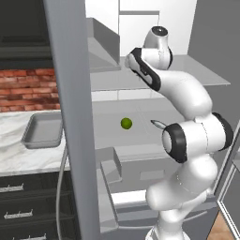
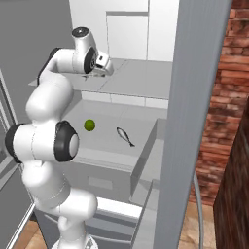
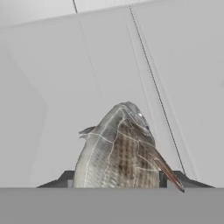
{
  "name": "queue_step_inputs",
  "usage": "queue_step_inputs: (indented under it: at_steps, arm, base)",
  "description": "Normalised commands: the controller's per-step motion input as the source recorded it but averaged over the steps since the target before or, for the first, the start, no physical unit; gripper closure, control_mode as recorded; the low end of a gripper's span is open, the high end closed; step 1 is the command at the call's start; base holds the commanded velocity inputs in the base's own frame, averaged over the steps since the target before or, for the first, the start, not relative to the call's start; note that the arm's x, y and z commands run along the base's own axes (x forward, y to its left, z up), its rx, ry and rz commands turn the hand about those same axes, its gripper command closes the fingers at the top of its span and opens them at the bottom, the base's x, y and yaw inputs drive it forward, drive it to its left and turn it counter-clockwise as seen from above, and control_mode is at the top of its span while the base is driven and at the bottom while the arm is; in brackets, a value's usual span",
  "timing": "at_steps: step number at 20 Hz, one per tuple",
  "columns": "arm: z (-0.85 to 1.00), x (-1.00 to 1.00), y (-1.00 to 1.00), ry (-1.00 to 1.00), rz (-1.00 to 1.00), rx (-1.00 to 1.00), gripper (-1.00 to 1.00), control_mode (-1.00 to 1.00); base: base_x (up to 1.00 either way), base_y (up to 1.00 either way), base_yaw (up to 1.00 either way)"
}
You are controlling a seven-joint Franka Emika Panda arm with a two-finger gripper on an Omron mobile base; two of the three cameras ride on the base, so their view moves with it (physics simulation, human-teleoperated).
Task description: Place one lime and one fish in each tupperware on the nearby counter, to pack two identical lunches.
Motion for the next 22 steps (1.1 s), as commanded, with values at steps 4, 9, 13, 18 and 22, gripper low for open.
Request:
queue_step_inputs:
  at_steps: [4, 9, 13, 18, 22]
  arm:
    - [0.24, -1.00, 0.03, -0.26, -0.01, 0.00, 1.00, -1.00]
    - [0.18, -1.00, 0.00, -0.12, -0.05, 0.05, 1.00, -1.00]
    - [0.28, -1.00, 0.02, 0.03, -0.10, 0.15, 1.00, -1.00]
    - [0.10, -1.00, 0.31, 0.13, -0.12, 0.08, 1.00, -1.00]
    - [-0.02, -0.25, 0.10, 0.04, -0.03, 0.00, 1.00, 1.00]
  base:
    - [0.00, 0.00, 0.00]
    - [0.00, 0.00, 0.00]
    - [0.00, 0.00, 0.00]
    - [0.00, 0.00, 0.00]
    - [-0.75, 0.32, -0.07]
